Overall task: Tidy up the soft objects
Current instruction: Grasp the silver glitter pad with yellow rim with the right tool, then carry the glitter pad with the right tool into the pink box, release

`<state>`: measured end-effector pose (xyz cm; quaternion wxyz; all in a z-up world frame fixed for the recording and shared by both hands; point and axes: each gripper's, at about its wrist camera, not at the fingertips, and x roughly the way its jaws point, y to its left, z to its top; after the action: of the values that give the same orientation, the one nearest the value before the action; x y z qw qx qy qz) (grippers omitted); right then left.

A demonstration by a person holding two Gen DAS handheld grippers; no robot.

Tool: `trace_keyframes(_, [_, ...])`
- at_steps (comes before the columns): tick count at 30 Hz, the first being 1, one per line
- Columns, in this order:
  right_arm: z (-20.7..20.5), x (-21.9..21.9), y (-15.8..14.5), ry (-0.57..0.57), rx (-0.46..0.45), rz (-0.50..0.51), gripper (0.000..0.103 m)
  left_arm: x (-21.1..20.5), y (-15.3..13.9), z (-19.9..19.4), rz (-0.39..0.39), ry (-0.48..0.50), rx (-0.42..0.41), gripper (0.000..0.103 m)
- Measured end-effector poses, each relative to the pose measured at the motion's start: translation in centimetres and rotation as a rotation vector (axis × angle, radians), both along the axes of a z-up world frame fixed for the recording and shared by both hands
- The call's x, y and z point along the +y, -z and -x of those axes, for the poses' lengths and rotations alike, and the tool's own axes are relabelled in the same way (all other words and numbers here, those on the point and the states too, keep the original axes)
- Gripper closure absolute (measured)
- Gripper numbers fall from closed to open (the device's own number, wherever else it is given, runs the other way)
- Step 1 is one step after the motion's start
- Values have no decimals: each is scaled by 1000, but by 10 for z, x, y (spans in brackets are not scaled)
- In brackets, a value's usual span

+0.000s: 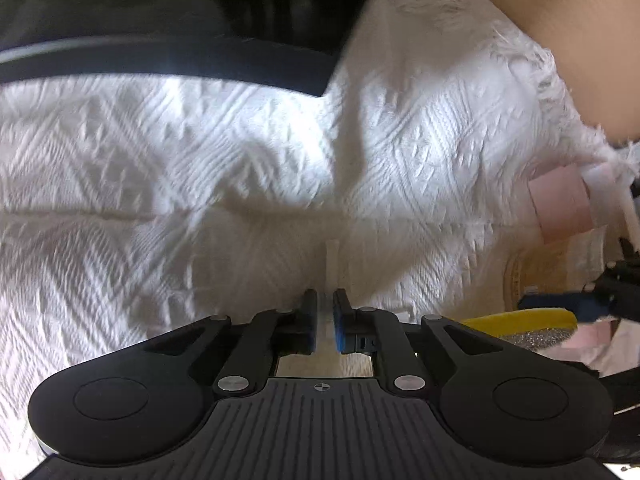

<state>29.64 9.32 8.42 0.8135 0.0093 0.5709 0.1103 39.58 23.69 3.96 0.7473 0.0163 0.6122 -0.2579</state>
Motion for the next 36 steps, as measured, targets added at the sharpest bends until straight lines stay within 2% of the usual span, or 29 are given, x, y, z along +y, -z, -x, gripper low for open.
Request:
trace_keyframes(1, [-1, 0, 4, -24, 29, 15, 68, -3, -1, 0, -12, 11, -10, 89])
trace_keyframes(3, [6, -4, 0, -44, 18, 4, 74, -9, -3, 2, -37, 31, -26, 89])
trace_keyframes(4, [6, -6, -3, -46, 34, -8, 80, -10, -3, 3, -46, 35, -29, 89])
trace_keyframes(7, [13, -15, -15, -31, 7, -42, 87, -16, -5, 5, -77, 24, -41, 89])
trace_keyframes(12, [33, -30, -36, -13, -84, -58, 88, -46, -4, 19, -169, 50, -132, 90])
trace_keyframes(15, [42, -38, -41, 2, -111, -90, 88, -52, -4, 25, -189, 42, -169, 89])
trace_keyframes(19, [52, -49, -42, 18, -130, -128, 88, -42, -7, 38, -87, -11, -168, 92])
trace_keyframes(22, [55, -59, -48, 29, -139, -136, 88, -30, -22, 56, -26, -37, -190, 96])
trace_keyframes(28, [67, -68, -78, -1, -180, -173, 88, 7, -97, 102, 115, -70, -302, 96])
trace_keyframes(31, [75, -63, -100, -39, -226, -178, 88, 16, -129, 126, 140, -77, -352, 96])
trace_keyframes(33, [80, -60, -112, -62, -254, -171, 88, 15, -146, 139, 130, -78, -377, 96])
trace_keyframes(36, [86, -60, -125, -95, -280, -161, 88, 11, -153, 149, 118, -86, -373, 96])
